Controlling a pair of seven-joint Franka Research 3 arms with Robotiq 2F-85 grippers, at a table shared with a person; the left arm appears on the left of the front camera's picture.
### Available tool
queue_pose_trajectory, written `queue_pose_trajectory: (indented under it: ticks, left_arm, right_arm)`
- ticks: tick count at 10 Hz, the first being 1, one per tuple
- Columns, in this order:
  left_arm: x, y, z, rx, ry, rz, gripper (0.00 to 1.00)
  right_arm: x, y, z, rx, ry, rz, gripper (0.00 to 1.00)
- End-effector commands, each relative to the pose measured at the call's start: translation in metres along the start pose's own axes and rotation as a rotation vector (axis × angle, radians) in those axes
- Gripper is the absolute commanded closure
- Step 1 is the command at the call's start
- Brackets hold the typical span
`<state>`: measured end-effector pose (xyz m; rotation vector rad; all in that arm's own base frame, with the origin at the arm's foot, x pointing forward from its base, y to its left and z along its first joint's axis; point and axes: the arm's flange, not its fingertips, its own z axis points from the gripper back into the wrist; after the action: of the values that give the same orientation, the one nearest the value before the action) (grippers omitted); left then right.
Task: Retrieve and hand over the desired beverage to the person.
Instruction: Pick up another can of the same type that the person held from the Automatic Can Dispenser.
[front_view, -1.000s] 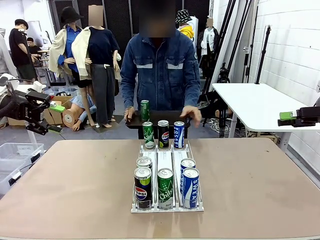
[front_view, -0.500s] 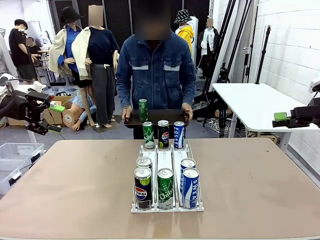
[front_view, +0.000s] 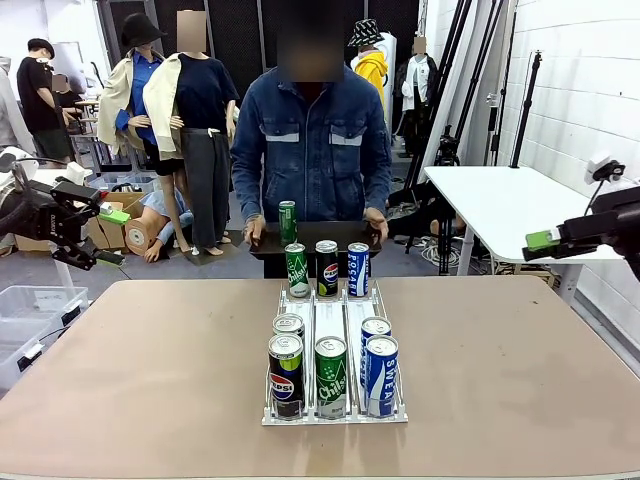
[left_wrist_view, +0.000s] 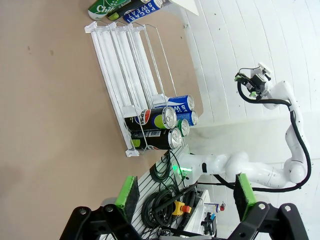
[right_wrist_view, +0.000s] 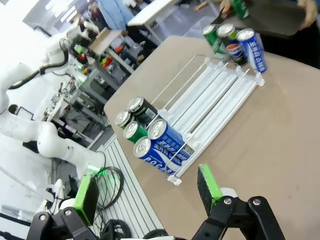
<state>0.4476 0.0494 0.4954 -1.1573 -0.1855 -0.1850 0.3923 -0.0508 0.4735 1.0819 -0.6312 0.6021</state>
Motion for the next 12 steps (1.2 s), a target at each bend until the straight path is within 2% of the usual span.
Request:
queue_pose_trajectory:
  ticks: [1, 5, 8, 12]
  left_arm:
    - [0.0, -0.001, 0.001, -0.001, -0.005, -0.002, 0.0]
    - [0.0, -0.001, 0.001, -0.001, -0.005, -0.002, 0.0]
    - [0.0, -0.001, 0.001, -0.001, -0.005, -0.002, 0.0]
    - [0.0, -0.001, 0.001, -0.001, -0.005, -0.002, 0.0]
  right_arm:
    - [-0.003, 0.012, -0.022, -0.01, 0.063, 0.002, 0.0]
    - [0.01, 0.043, -0.067, -0.036, 0.216, 0.063, 0.0]
    - [0.036, 0.068, -0.112, -0.114, 0.392, 0.115, 0.0]
    - [0.062, 0.099, -0.152, -0.163, 0.551, 0.193, 0.0]
